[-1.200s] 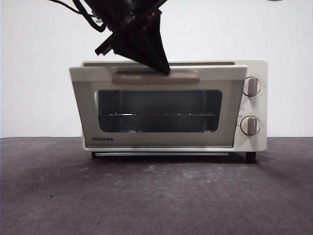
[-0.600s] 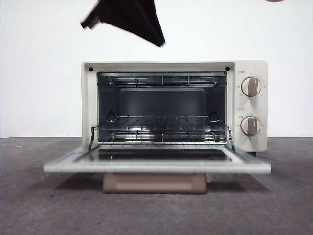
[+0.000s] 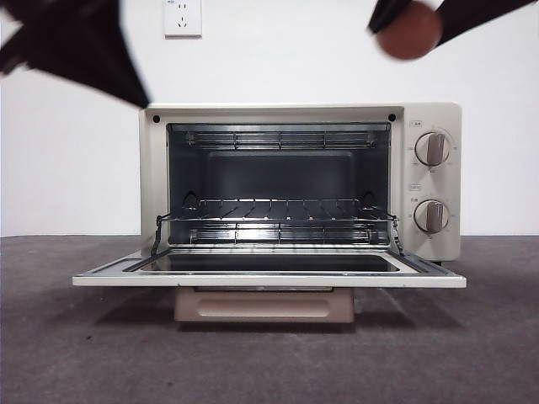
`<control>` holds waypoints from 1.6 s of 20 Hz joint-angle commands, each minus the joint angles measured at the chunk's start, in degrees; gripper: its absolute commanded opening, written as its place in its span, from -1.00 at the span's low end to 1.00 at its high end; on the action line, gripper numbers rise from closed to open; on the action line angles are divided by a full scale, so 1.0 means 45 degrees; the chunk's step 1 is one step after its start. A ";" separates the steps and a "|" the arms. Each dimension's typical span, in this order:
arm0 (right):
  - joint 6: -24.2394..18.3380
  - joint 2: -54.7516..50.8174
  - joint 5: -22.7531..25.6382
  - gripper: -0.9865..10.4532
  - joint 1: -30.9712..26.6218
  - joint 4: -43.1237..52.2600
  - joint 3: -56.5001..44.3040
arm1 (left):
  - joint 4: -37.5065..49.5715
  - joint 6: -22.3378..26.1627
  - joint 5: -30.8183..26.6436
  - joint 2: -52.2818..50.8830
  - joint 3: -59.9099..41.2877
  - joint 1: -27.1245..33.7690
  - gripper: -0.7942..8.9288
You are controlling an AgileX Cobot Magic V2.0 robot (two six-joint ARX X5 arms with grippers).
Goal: Eggoven
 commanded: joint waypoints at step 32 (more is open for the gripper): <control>0.0437 0.7402 0.1307 -0.36 -0.1234 0.6212 0.0151 | -0.0427 0.0185 0.1059 -0.3186 -0.2701 0.2084 -0.82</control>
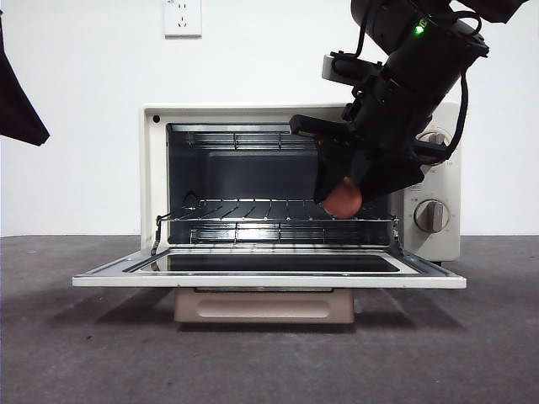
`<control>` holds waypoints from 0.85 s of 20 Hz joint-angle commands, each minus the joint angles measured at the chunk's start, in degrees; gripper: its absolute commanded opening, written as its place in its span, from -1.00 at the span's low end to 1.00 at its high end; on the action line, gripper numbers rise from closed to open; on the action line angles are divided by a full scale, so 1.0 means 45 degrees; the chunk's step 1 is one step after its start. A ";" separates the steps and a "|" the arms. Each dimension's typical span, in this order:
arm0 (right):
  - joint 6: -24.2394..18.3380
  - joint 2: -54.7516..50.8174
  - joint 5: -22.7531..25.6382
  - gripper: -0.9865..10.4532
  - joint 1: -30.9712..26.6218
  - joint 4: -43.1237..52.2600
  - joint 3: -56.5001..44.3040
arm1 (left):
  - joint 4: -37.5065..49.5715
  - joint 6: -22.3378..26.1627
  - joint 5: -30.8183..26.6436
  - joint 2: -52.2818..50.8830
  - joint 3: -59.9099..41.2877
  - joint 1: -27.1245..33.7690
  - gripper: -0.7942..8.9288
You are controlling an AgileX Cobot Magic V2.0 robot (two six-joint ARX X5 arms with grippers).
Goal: Eggoven
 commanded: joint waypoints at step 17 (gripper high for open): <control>0.0413 -0.1205 0.0058 -0.25 0.0325 -0.0831 0.0155 | 0.0131 0.0121 0.0058 0.0058 0.0073 -0.0044 -0.82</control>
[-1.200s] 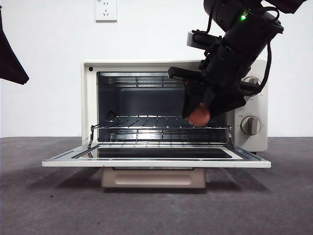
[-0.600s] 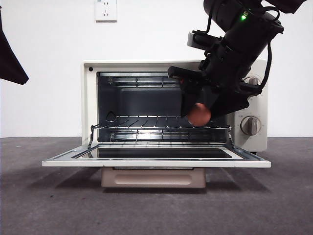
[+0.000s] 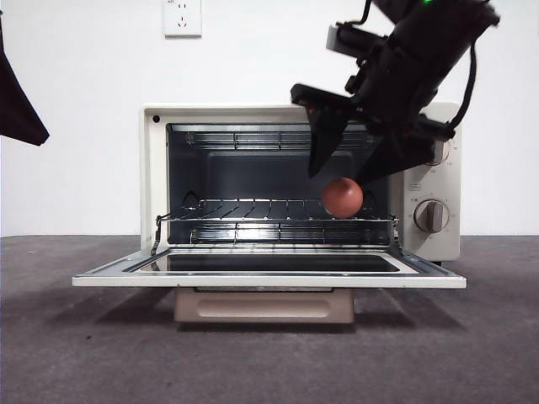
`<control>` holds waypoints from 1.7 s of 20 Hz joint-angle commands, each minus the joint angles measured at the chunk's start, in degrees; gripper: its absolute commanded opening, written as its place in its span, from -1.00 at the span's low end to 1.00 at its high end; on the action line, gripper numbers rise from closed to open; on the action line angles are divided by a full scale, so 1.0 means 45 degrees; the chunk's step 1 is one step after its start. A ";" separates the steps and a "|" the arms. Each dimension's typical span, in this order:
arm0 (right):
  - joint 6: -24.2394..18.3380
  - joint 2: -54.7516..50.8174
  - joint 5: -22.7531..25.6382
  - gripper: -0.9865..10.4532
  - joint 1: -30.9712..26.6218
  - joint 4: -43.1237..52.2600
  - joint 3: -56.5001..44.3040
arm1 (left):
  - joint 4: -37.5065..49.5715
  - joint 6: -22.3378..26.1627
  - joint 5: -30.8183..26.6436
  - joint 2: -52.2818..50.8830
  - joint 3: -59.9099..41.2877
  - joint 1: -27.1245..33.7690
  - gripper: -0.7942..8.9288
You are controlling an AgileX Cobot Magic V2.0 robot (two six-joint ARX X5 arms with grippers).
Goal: Eggoven
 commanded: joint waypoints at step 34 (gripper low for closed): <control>-0.0554 -0.9918 0.0831 -0.25 0.1389 -0.5625 0.0155 | 0.7835 -0.0102 0.3643 0.9661 0.0073 0.1030 -0.82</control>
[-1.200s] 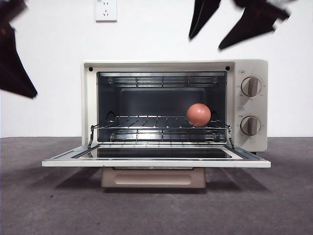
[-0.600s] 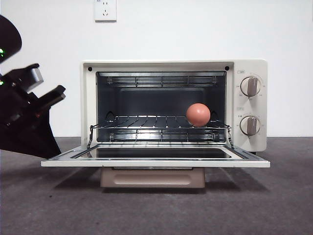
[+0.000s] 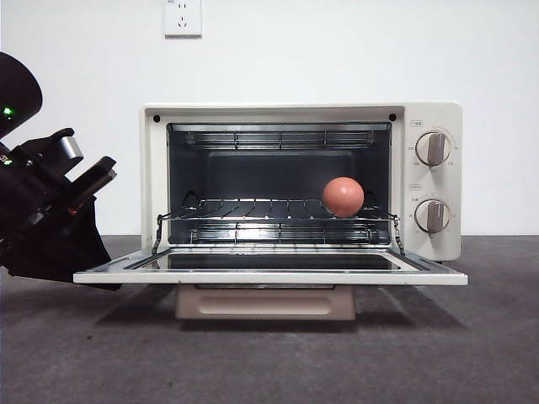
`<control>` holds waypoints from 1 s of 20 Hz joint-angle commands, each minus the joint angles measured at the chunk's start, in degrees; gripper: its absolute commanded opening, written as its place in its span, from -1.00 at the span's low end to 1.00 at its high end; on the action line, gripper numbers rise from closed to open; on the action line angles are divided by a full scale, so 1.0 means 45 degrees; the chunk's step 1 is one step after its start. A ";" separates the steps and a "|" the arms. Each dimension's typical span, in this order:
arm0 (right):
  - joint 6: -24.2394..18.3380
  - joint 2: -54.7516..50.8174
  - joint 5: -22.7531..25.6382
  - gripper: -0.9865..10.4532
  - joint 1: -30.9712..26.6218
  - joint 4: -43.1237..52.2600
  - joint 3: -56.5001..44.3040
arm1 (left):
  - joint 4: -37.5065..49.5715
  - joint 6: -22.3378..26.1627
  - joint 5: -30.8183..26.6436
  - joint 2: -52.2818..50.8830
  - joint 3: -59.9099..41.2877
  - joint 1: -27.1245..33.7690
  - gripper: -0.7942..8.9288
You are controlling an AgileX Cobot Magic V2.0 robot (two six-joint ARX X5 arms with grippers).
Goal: Eggoven
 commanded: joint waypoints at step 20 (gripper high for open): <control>-0.0141 0.0078 0.0272 -0.26 0.0126 -0.0869 0.0155 | 0.6747 -0.5022 0.3371 -0.0185 0.0359 0.1253 -0.82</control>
